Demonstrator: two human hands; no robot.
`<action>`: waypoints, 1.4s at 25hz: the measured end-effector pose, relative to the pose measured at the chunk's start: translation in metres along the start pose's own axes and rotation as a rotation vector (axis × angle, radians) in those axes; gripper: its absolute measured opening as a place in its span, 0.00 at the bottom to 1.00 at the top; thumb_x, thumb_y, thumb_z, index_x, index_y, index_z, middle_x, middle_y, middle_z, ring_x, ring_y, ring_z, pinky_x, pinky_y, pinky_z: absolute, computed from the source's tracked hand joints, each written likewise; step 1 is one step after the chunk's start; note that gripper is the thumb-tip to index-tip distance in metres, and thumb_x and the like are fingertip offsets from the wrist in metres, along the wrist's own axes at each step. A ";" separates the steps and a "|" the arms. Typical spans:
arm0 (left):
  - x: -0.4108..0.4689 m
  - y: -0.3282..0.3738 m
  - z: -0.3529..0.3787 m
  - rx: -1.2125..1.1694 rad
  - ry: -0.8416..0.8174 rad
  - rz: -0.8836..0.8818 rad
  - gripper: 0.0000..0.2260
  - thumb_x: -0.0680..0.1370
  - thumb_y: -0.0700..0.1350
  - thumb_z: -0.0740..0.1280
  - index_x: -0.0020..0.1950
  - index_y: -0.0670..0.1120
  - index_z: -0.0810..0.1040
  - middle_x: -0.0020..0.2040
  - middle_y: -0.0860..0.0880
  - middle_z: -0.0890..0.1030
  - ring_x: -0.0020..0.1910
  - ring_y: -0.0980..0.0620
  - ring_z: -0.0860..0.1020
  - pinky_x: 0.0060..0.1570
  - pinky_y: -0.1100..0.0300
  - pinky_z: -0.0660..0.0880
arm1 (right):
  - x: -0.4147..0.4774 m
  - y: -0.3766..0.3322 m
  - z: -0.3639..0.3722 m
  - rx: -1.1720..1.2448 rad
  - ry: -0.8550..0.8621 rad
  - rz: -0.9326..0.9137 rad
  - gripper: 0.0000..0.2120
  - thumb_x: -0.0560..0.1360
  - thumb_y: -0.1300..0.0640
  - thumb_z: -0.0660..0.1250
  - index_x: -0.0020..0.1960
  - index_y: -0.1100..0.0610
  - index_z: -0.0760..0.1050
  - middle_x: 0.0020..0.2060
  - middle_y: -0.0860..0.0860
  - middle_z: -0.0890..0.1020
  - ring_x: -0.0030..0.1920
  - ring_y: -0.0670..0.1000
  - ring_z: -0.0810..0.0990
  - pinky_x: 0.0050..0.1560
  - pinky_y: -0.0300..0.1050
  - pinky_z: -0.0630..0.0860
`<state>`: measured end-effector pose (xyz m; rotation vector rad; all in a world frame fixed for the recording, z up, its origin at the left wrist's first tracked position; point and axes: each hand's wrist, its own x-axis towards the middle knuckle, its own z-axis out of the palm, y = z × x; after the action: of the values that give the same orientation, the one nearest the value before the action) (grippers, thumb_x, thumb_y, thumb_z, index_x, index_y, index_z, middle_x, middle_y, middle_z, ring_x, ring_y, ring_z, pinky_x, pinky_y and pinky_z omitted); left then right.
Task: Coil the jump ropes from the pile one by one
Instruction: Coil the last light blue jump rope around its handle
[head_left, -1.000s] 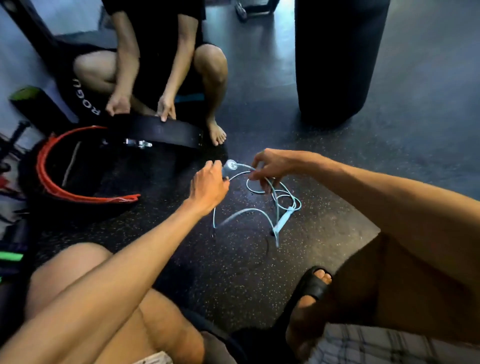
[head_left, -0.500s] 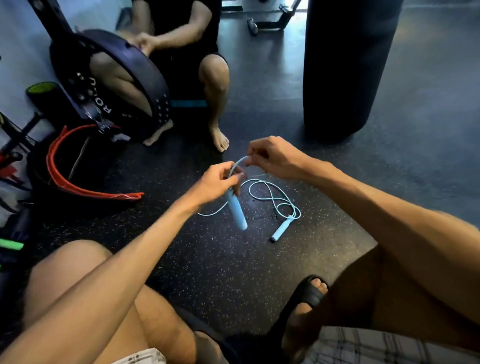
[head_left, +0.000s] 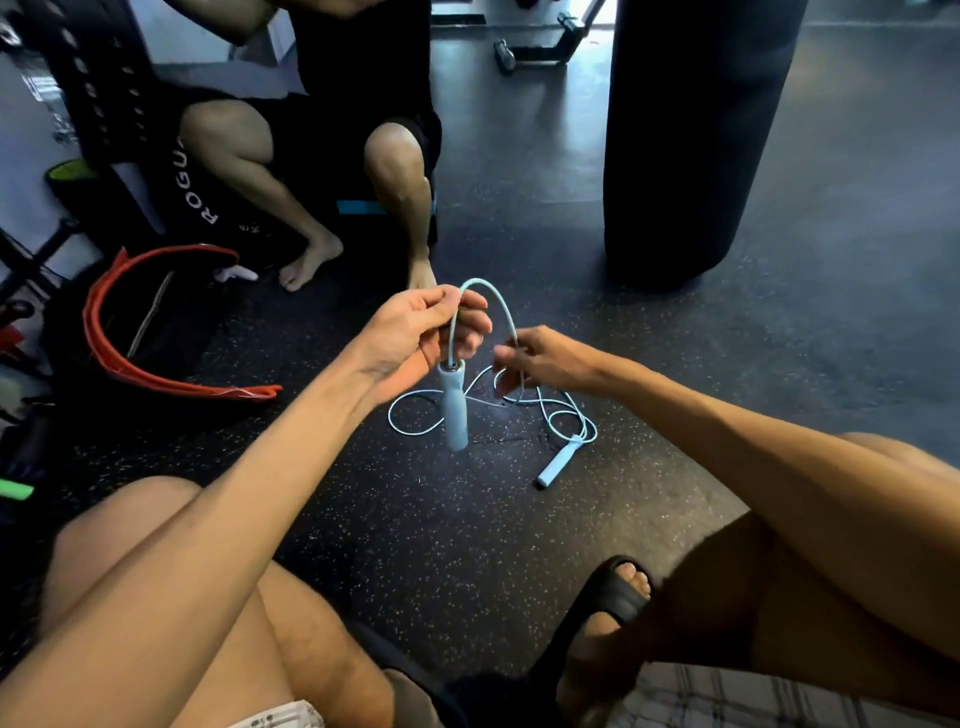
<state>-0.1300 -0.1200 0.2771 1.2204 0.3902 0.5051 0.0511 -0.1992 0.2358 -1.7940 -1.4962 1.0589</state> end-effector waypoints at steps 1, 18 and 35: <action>0.000 0.001 -0.002 -0.040 0.036 0.024 0.11 0.84 0.39 0.53 0.51 0.38 0.74 0.40 0.44 0.84 0.34 0.51 0.81 0.37 0.61 0.77 | 0.000 0.005 0.003 -0.002 -0.041 0.032 0.11 0.83 0.58 0.58 0.53 0.66 0.74 0.48 0.63 0.85 0.44 0.55 0.84 0.40 0.35 0.78; 0.019 -0.018 -0.050 0.280 0.592 0.367 0.10 0.83 0.37 0.55 0.47 0.35 0.72 0.47 0.31 0.81 0.44 0.41 0.85 0.46 0.51 0.82 | -0.015 -0.029 0.026 -0.422 0.249 -0.534 0.08 0.79 0.65 0.61 0.43 0.62 0.76 0.36 0.47 0.75 0.33 0.43 0.72 0.36 0.31 0.66; -0.003 -0.002 -0.009 -0.202 -0.018 -0.059 0.14 0.83 0.45 0.53 0.46 0.42 0.75 0.23 0.54 0.60 0.25 0.55 0.53 0.29 0.60 0.54 | -0.001 -0.023 -0.001 -0.001 0.481 -0.227 0.10 0.81 0.55 0.61 0.44 0.61 0.73 0.27 0.50 0.73 0.28 0.47 0.68 0.32 0.46 0.70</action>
<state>-0.1373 -0.1152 0.2730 1.0147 0.3495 0.4709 0.0396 -0.1954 0.2551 -1.6764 -1.3533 0.4702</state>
